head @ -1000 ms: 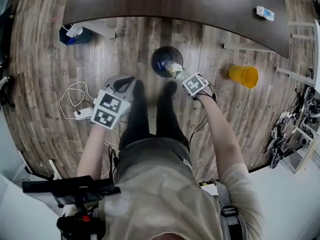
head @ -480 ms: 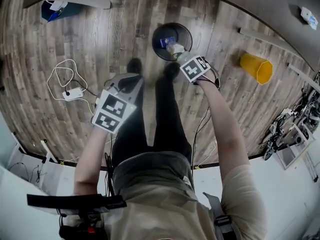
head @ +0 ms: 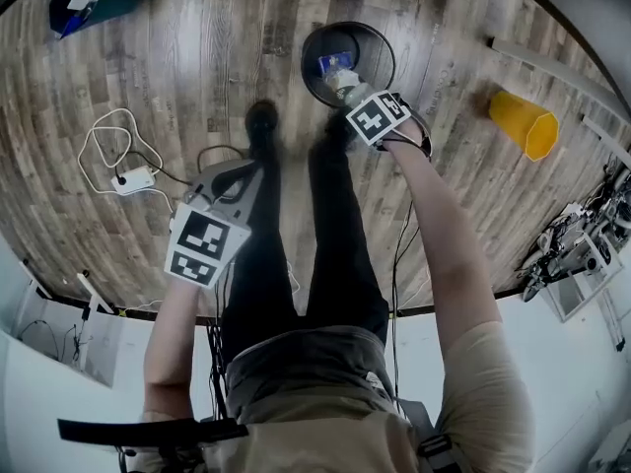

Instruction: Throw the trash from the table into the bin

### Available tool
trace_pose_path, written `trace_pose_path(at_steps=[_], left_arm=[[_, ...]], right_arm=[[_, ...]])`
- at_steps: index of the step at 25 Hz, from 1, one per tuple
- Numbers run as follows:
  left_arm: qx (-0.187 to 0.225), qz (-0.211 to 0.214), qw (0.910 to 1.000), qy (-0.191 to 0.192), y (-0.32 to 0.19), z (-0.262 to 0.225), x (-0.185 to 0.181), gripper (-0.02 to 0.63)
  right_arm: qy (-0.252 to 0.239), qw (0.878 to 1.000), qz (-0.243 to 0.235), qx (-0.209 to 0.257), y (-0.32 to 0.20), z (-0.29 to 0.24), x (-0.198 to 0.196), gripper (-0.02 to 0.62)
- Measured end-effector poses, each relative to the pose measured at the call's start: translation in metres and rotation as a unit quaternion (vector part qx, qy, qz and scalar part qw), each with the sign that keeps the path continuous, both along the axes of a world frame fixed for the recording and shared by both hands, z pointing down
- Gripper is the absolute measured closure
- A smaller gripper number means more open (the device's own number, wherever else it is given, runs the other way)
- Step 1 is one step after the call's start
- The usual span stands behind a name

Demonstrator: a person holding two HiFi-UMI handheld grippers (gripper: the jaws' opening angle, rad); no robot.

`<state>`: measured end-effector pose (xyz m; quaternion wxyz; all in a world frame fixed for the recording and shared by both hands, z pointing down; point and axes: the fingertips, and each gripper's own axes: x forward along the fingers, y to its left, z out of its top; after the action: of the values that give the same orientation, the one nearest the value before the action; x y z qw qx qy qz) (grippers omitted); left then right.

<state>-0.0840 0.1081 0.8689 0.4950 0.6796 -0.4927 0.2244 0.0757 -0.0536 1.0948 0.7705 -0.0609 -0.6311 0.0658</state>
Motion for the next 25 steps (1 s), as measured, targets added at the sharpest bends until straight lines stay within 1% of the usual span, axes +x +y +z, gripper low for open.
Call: trace_pose_path(at_steps=[3,7,12,15,20,21,22,23,25], left_arm=[[-0.013,-0.004,0.9999,-0.003,0.007,0.02,-0.005,0.592],[-0.022,-0.014,0.9996,0.01,0.014,0.029,-0.003,0.592],[-0.017,-0.02,0.9996,0.013,0.001,0.033,0.0,0.592],[-0.011,-0.02,0.9996,0.015,-0.008,0.034,0.002,0.592],[-0.007,-0.017,0.9998,0.012,-0.011,0.036,0.002,0.592],[-0.008,-0.017,0.9998,0.012,-0.012,0.037,0.004,0.592],[-0.009,-0.016,0.9998,0.012,-0.012,0.037,0.005,0.592],[-0.009,-0.015,0.9998,0.012,-0.012,0.037,0.007,0.592],[-0.007,-0.014,0.9998,0.012,-0.013,0.034,0.008,0.592]], right_arm=[[0.003,1.0,0.009,0.003,-0.002,0.021,-0.006,0.436],[0.002,0.999,0.033,-0.005,0.003,0.034,-0.012,0.436],[0.005,0.999,0.04,-0.012,-0.002,0.04,-0.011,0.436],[0.005,0.998,0.054,-0.017,-0.004,0.044,-0.009,0.436],[-0.001,0.997,0.067,-0.028,-0.001,0.05,-0.007,0.433],[-0.005,0.997,0.075,-0.029,0.0,0.05,-0.007,0.428],[-0.009,0.996,0.083,-0.032,0.001,0.049,-0.007,0.404],[-0.013,0.995,0.089,-0.035,0.002,0.048,-0.007,0.396],[-0.021,0.995,0.094,-0.036,0.003,0.043,-0.007,0.38]])
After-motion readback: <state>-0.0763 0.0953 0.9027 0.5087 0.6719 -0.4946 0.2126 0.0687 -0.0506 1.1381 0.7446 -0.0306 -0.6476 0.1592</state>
